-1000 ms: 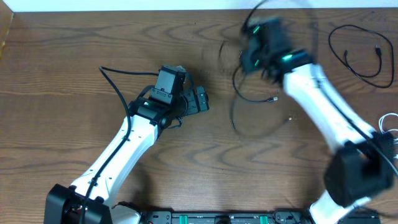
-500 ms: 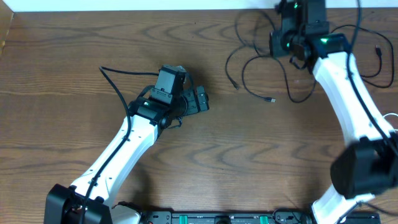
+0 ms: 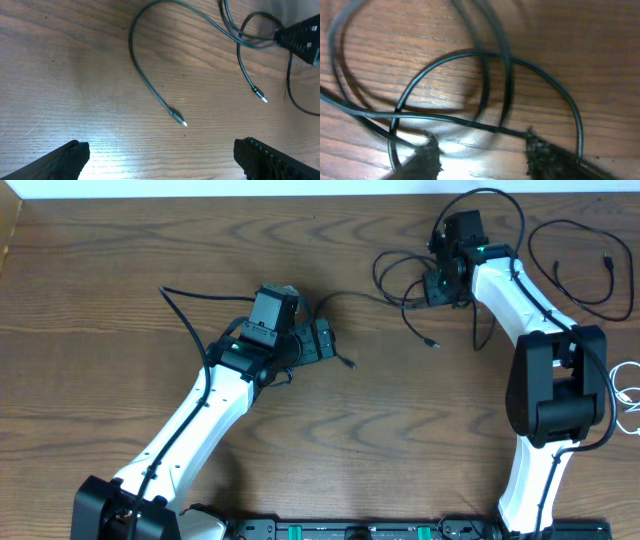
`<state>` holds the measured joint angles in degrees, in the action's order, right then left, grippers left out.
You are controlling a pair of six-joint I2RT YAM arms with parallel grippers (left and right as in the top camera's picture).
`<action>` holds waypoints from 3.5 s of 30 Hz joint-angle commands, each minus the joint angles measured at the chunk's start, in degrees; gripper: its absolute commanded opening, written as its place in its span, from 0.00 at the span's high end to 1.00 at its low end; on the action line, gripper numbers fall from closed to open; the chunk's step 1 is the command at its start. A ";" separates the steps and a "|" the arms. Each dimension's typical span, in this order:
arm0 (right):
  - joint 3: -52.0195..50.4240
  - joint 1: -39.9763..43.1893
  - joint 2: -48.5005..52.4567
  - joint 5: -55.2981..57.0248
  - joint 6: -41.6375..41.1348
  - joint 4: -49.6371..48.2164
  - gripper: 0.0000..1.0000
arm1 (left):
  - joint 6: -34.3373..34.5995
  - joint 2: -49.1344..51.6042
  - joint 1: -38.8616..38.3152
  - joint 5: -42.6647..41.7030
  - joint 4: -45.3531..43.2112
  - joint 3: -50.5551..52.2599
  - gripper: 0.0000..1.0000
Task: Untangle cables
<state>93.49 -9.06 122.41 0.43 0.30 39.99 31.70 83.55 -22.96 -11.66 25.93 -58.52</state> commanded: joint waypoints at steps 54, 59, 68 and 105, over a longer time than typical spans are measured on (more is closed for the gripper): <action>-22.27 2.01 -60.06 3.43 12.63 -12.70 0.01 | -0.09 0.37 0.17 0.61 0.20 -0.20 0.01; -28.04 8.41 -67.49 1.01 12.61 -13.51 0.01 | -0.11 0.37 0.17 0.61 0.20 -0.20 0.01; -32.17 12.72 -76.06 -10.27 11.50 -12.31 0.01 | -0.09 0.37 0.17 0.61 0.20 -0.20 0.01; -37.29 -8.39 -31.32 -8.20 -18.23 -47.45 0.99 | -0.09 0.37 0.17 0.61 0.20 -0.20 0.01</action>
<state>56.12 -15.73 89.43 -8.27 -14.72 -7.51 31.70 83.55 -22.96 -11.64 25.93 -58.52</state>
